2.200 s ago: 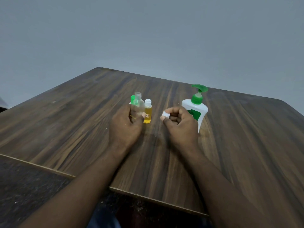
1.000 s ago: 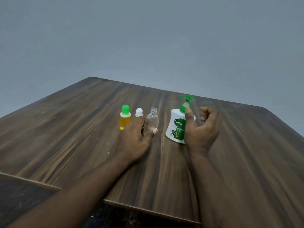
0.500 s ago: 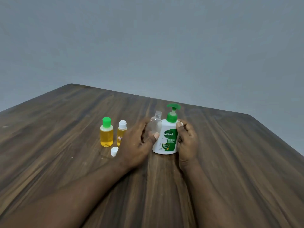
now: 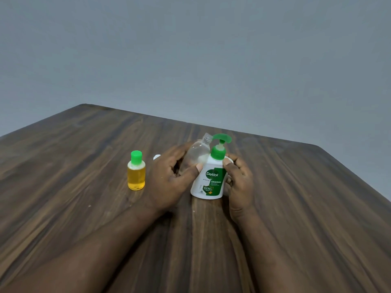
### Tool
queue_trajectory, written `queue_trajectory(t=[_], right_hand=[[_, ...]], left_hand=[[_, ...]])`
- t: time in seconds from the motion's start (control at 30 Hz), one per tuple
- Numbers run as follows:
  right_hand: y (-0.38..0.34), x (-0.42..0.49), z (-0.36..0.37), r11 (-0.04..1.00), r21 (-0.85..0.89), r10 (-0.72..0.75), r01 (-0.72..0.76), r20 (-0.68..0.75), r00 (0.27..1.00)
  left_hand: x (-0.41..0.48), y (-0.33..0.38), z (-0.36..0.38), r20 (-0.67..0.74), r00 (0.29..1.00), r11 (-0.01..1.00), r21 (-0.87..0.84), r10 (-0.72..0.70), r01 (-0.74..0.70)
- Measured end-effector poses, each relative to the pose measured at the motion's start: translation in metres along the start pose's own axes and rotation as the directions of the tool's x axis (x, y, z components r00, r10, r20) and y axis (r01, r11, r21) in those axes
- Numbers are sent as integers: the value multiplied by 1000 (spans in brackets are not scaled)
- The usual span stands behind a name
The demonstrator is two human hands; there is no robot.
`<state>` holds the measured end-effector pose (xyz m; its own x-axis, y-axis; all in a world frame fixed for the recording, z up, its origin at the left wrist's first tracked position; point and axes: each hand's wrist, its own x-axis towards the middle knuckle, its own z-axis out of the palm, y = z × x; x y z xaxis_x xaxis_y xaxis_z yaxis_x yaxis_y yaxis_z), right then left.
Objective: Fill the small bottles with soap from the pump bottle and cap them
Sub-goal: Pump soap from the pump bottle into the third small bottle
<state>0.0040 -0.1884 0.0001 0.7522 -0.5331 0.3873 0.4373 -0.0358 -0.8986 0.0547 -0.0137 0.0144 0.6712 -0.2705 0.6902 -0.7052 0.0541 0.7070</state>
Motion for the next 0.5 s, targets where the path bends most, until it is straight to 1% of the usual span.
queue_trajectory(t=[0.13,0.4,0.43,0.47,0.5], right_hand=[[-4,-1,1,1000,-21,-2,2,7,1000],[-4,-3,2,999,-47,-9,9,13,1000],[-4,-3,1,999,-47,-9,10,15,1000],[-4,-3,1,999,-48,-6,6,16,1000],[-4,-2,1,999,-50,-2,3,16,1000]], left_hand=[[1,-3,-4,-41,999,1000,-21,-13,12],[2,-1,-5,34,999,999,-39,-3,4],[3,0,-5,45,999,998,-52,-21,24],[3,2,-5,54,997,992,-106,-63,69],[3,4,-5,62,990,970,-203,-125,135]])
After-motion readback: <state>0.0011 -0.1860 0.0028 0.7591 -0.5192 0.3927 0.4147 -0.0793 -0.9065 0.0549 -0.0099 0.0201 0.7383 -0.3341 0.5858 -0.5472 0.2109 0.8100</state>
